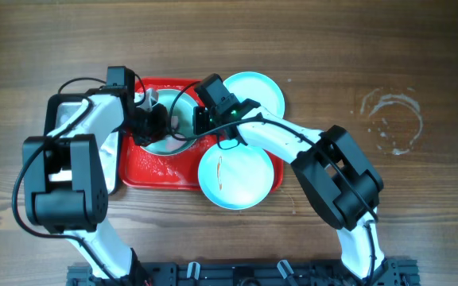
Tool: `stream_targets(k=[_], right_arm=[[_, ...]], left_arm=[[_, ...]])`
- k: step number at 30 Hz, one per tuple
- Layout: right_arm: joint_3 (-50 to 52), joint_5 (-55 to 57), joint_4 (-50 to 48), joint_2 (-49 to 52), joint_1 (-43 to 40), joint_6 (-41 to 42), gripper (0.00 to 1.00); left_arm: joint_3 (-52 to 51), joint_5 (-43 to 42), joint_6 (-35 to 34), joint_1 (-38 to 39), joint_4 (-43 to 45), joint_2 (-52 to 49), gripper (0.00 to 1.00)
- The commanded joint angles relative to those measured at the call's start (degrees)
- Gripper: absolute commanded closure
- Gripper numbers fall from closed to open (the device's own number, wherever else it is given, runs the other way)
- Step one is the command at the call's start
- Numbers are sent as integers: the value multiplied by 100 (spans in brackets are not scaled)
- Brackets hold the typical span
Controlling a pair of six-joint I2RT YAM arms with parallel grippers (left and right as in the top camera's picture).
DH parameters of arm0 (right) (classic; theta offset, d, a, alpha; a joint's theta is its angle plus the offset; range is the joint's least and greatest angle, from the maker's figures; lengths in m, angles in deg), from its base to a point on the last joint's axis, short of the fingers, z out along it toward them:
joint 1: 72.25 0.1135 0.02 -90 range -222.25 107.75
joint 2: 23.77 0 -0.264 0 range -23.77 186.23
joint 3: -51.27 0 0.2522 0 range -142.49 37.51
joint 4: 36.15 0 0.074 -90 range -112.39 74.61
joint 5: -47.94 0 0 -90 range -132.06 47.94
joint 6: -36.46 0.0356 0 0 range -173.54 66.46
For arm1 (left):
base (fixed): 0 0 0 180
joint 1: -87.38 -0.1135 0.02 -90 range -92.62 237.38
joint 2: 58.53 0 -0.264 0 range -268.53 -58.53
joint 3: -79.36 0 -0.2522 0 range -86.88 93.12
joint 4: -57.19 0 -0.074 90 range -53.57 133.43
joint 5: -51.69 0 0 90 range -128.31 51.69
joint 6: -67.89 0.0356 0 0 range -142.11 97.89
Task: Clean dirty plates on tray and stack at the side
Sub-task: 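Continue wiping the plate surface with the sponge in circular strokes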
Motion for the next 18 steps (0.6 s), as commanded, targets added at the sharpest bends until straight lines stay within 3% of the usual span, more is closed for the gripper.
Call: stream_targets(k=[1,8,13,18], right_arm=[[50,2,136,127,57,-142,96],[50,2,109,125,57,-142,96],[50,4,103,127,57,-142,96],[50,0,109,127,57,-142,96]], left_arm=[[603,-144,111,55,-433,-98,96],[1526,2170,-894,61,-2009,326,96],[1497,2306,-1252,70,-2612,525,96],[955,2319,-1252,81,-2557,514,96]])
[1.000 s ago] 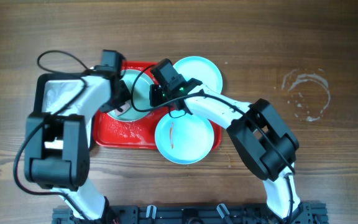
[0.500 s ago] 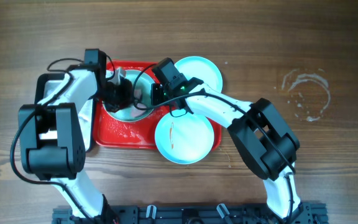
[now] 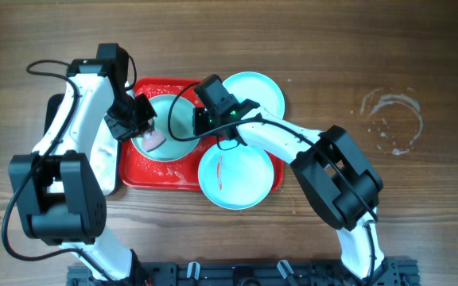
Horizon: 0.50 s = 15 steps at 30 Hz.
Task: Clean dirty plates on tray and stack at the side
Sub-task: 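Continue wiping the plate surface with the sponge in circular strokes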
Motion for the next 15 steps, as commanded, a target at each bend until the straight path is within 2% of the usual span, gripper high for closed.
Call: stream_targets(k=[1,6,15], right_arm=[[50,7,94,127,39,-98,96],[50,7,90,127,39,-98,96],[50,7,92,127,39,-98,96]], left_arm=[[-474,157,-175,26,50,50,96],[-955,-313,-46,55,492,50,96],[-1246,-575,-46,81,1088,0,96]])
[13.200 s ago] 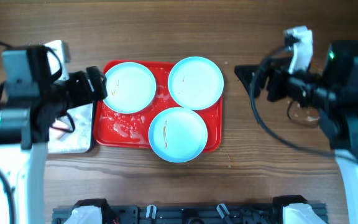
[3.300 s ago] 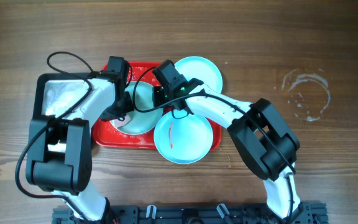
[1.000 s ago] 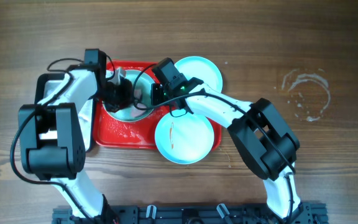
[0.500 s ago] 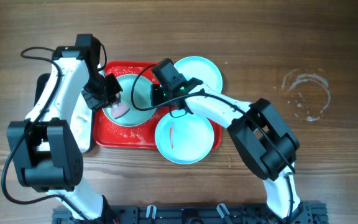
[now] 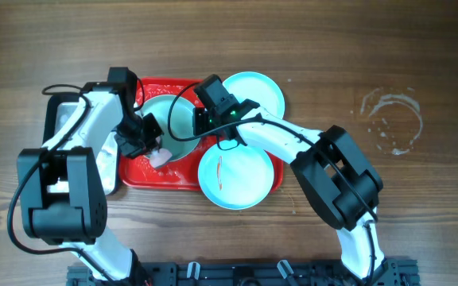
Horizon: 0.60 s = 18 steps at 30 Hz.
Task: Clean dirty plates on tray and stack at the side
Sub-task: 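Continue wiping the plate surface with the sponge in circular strokes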
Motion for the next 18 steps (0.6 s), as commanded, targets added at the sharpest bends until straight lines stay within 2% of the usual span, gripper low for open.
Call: stream_targets(k=[1,9,18], right_arm=[[50,7,87,127,39,-98,96],[50,7,90,127,39,-103,96],[50,-39,85,127,39,-101,96]], left_arm=[[-74,-260,9,24,164,-42,96],[-72,-592,11,24,992,-599,96],[223,-811,9,85,1663,-579,96]])
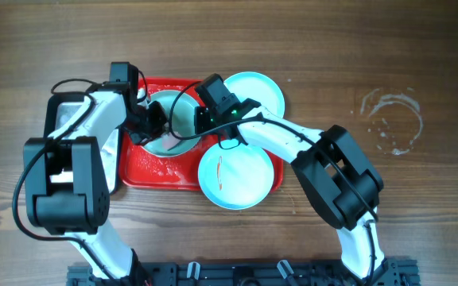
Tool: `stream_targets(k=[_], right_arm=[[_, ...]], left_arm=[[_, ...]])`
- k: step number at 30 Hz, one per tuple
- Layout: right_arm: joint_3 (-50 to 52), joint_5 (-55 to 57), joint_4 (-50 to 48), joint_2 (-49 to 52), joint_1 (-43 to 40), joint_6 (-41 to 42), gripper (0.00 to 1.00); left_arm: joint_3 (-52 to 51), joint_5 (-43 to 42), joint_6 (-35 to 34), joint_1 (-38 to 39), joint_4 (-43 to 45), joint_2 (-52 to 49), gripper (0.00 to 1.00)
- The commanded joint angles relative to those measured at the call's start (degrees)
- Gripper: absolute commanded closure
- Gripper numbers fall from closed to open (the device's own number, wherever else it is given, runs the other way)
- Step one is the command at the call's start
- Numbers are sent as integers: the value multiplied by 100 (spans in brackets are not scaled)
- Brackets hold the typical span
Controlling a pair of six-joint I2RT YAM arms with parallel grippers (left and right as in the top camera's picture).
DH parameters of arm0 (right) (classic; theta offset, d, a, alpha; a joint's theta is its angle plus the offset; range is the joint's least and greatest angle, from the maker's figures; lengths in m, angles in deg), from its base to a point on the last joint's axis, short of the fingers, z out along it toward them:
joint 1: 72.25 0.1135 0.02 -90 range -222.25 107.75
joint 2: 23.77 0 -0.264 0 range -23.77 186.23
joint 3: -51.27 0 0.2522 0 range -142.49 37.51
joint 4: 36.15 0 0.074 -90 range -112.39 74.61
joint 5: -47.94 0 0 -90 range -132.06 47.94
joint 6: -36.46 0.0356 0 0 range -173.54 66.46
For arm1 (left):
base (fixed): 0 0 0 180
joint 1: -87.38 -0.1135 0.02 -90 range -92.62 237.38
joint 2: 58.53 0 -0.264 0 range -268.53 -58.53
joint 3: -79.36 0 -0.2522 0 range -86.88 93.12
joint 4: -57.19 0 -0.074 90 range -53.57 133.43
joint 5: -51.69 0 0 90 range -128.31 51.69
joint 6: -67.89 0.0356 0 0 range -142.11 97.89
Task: Clean dirty plates on tray and stack at the side
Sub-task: 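Continue wiping the plate surface with the sponge in circular strokes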
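Observation:
On the red tray (157,171) lies a pale teal plate (180,115), and my left gripper (153,127) is down on its left part. It is shut on a pinkish sponge (160,142), most of which the fingers hide. My right gripper (199,124) is shut on this plate's right rim. A second teal plate (257,91) leans over the tray's far right corner. A third teal plate (237,176), marked with a red streak, overlaps the tray's near right corner.
A white rectangular container (58,119) sits left of the tray, under my left arm. A dried water ring (392,121) marks the wooden table at the far right. My right arm stretches across the two right-hand plates.
My left gripper and the sponge have moved from the plate's near left edge up and onto the left part of the plate. My right gripper and the plates have not moved.
My left gripper was first on the plate's left part. Then it was further left with the sponge on the near left rim, then at the near edge, and now it is back on the plate. My right gripper has held the rim throughout.

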Motion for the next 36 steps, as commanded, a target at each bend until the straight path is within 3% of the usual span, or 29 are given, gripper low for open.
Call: stream_targets(k=[1,4,11,19,27,32,36], right_arm=[[48,-116,68,127,72,-107,96],[48,-116,74,127,72,-107,96],[48,-118,63,127,72,-107,96],[48,-114,68,127,72,-111,96],[48,-138,52,127,72,-109,96],[48,-140,55,127,72,-109,96],[48,-157,61,125,72,-114,96]], left_arm=[[326,-85,9,61,157,-203,96],[612,4,7,61,-87,-170,96],[754,1840,61,61,-960,-129,96],[343,1976,658,61,-614,-225,96],[83,710,1613,227,-179,-313,96],[83,-708,2507,538,208,-313,96],[85,-721,2492,697,380,-313,96]])
